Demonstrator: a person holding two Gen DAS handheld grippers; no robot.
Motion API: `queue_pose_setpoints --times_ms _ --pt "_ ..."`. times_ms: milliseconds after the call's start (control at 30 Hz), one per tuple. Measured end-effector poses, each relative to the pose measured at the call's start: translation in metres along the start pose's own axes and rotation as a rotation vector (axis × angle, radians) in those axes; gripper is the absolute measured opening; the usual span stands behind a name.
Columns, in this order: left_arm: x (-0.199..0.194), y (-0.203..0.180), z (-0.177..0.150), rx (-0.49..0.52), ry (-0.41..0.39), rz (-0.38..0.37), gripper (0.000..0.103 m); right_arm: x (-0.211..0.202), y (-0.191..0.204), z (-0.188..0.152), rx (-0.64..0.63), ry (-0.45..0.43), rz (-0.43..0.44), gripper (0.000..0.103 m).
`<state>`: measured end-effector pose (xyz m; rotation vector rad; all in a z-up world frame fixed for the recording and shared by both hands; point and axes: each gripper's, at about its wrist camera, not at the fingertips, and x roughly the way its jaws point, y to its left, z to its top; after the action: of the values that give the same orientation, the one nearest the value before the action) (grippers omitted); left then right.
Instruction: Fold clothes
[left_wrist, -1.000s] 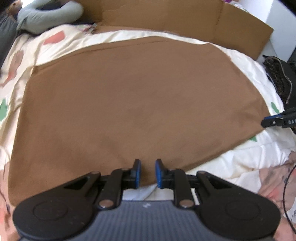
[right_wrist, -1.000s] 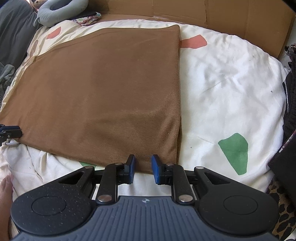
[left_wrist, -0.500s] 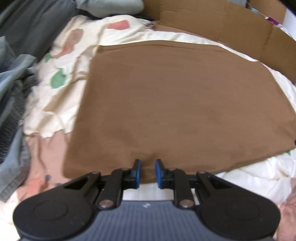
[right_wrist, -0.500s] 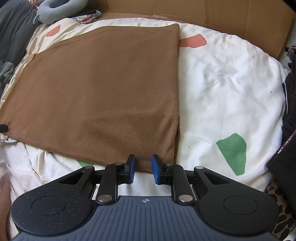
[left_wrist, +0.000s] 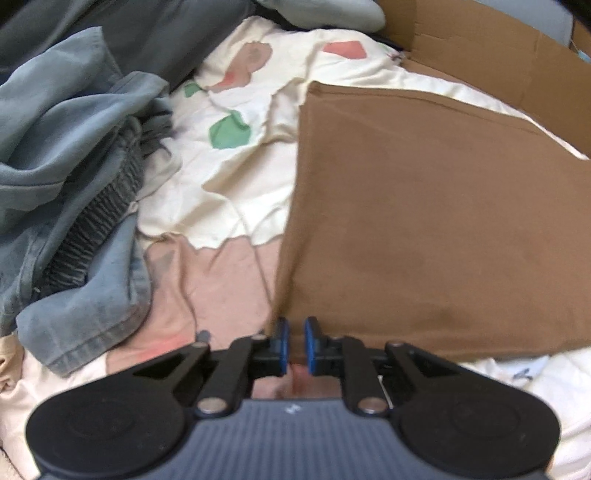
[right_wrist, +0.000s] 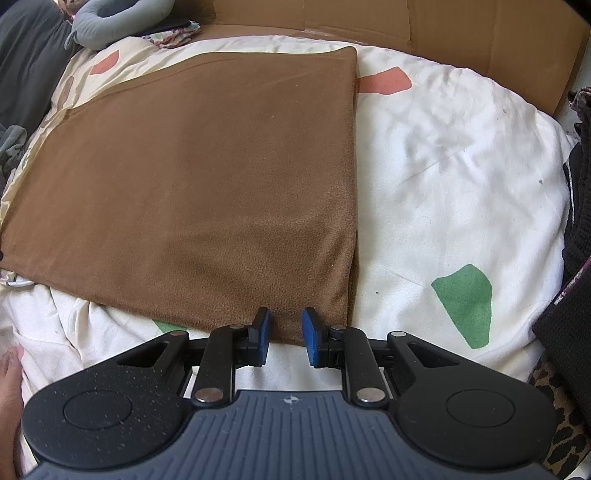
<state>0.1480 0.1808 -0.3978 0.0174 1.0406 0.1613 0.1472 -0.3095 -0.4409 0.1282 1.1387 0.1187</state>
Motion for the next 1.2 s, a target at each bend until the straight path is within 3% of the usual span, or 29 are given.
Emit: queue_pose_setpoints --times_ms 133,300,400,567,633,700,933,1067,1200 --pt "-0.010 0.005 0.000 -0.026 -0.015 0.024 0.014 -0.011 0.003 0.000 0.009 -0.013 -0.020 0.026" --pt "-0.019 0.017 -0.002 -0.128 0.001 -0.047 0.017 -0.031 -0.005 -0.008 0.080 -0.045 -0.002 0.026" --pt "-0.021 0.024 -0.004 -0.206 0.018 -0.113 0.030 -0.035 -0.025 -0.018 0.212 -0.060 0.039 0.027" --pt "-0.008 0.036 -0.011 -0.380 0.086 -0.200 0.034 -0.024 -0.061 -0.041 0.471 -0.031 0.152 0.030" --pt "-0.002 0.042 -0.014 -0.450 0.107 -0.229 0.037 -0.018 -0.071 -0.050 0.568 -0.023 0.206 0.042" --pt "0.004 0.049 -0.018 -0.516 0.116 -0.258 0.038 -0.011 -0.076 -0.057 0.633 -0.034 0.247 0.045" --pt "0.017 0.070 -0.030 -0.696 0.127 -0.347 0.040 0.011 -0.096 -0.082 0.890 -0.118 0.410 0.044" --pt "0.022 0.080 -0.035 -0.782 0.119 -0.380 0.040 0.018 -0.102 -0.089 0.949 -0.159 0.456 0.040" --pt "0.023 0.083 -0.034 -0.795 0.099 -0.385 0.039 0.019 -0.104 -0.091 0.968 -0.163 0.456 0.019"
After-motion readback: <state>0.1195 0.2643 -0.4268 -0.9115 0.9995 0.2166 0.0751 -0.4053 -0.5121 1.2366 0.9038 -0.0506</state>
